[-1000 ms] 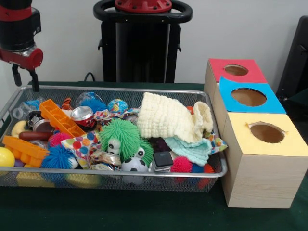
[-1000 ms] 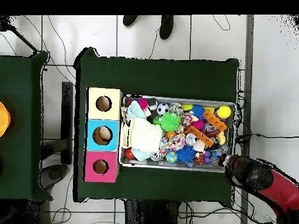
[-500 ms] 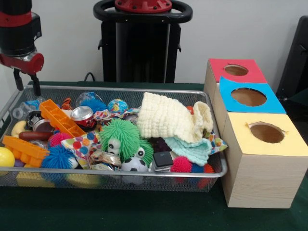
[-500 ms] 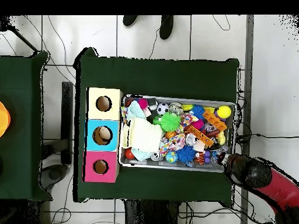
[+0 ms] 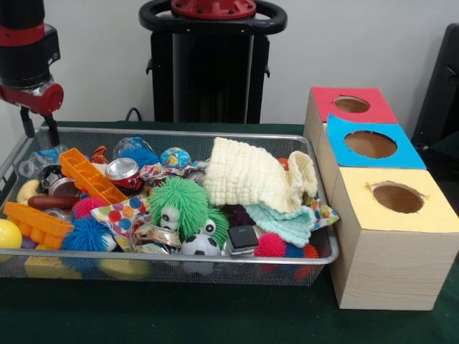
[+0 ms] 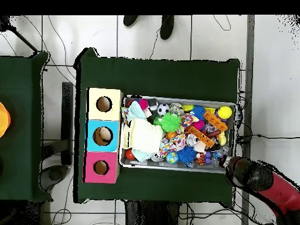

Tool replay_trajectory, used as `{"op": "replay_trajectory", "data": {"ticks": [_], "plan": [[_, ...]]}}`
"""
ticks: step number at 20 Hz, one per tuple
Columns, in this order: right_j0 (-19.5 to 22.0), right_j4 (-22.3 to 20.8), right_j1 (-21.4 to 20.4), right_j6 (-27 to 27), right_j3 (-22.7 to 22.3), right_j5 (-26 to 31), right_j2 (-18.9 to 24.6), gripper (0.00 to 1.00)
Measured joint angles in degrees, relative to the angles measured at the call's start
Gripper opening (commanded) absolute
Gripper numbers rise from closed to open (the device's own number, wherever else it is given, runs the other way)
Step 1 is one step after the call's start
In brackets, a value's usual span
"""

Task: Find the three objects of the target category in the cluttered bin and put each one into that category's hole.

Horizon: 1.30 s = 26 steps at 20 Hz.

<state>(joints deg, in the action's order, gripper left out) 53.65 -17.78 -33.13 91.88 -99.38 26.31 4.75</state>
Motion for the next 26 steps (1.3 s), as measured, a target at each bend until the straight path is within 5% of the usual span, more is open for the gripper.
{"op": "replay_trajectory", "data": {"ticks": [26], "plan": [[0.9, 2.5, 5.8, 0.0, 0.6, -5.5, 0.0, 1.00]]}}
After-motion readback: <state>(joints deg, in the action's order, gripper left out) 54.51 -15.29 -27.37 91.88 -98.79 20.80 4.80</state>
